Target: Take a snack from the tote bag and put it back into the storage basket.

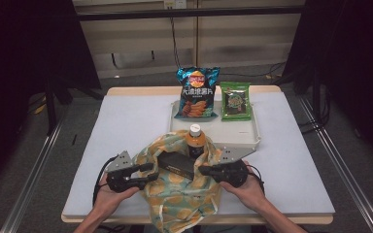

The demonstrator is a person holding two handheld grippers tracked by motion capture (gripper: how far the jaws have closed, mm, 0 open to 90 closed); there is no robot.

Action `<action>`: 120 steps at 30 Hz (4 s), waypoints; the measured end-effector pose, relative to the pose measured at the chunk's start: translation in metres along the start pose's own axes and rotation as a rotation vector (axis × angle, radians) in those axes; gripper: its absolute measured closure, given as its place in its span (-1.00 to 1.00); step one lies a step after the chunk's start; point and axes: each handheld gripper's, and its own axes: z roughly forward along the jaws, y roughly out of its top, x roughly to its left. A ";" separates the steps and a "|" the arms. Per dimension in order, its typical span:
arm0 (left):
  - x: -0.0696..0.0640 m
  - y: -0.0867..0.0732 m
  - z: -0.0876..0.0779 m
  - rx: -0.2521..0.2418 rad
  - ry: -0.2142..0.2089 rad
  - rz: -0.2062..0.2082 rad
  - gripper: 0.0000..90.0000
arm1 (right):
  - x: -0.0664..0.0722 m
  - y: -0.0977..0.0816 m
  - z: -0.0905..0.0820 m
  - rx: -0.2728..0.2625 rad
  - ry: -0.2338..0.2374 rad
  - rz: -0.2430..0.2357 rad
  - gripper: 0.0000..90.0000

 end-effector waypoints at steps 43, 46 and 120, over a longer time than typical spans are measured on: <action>-0.012 0.000 0.006 0.008 -0.040 -0.008 -0.11 | -0.020 -0.048 -0.019 0.193 -0.134 0.008 1.00; -0.012 0.001 0.006 0.018 -0.036 -0.008 -0.12 | -0.021 -0.048 -0.015 0.200 -0.123 0.008 1.00; -0.010 0.001 0.003 0.012 -0.061 0.007 -0.01 | -0.006 -0.002 0.034 0.090 -0.049 -0.015 -0.27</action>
